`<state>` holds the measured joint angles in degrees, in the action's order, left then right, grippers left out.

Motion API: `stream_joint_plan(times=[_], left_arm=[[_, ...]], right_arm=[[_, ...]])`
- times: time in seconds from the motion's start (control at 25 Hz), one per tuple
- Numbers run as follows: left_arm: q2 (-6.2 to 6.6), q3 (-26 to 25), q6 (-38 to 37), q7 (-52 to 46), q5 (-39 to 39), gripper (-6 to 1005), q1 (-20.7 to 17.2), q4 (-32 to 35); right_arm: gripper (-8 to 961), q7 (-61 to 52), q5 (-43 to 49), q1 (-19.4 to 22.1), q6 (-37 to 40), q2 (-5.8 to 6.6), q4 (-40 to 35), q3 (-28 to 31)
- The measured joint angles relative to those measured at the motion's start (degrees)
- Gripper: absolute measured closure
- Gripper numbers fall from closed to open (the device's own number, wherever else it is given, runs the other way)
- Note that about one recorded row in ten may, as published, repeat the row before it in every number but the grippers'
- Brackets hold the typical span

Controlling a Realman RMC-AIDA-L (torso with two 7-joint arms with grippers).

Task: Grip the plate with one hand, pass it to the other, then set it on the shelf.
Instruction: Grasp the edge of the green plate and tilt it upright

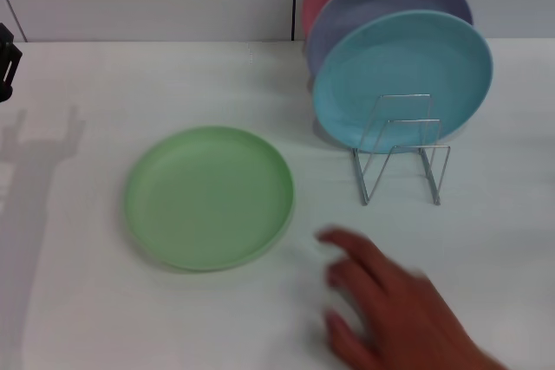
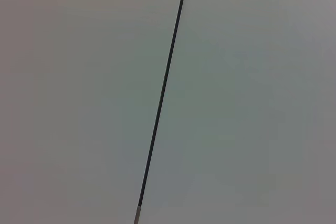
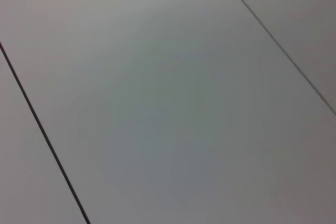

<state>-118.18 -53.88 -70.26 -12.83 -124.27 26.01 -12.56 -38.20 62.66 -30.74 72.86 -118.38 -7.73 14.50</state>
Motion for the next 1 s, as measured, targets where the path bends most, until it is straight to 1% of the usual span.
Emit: stream_joint_plan(times=[0.48,1.0], left_arm=[[0.03,0.0,0.0,0.0,0.0,179,0.2,0.2],[-0.12,0.0,-0.1,0.0,0.0,187,-0.5,0.0]], right_arm=[[255,0.0,0.5,0.0,0.0,0.0,0.3,-0.1],[255,0.0,0.5,-0.2,0.0,0.0,1.1,-0.1]])
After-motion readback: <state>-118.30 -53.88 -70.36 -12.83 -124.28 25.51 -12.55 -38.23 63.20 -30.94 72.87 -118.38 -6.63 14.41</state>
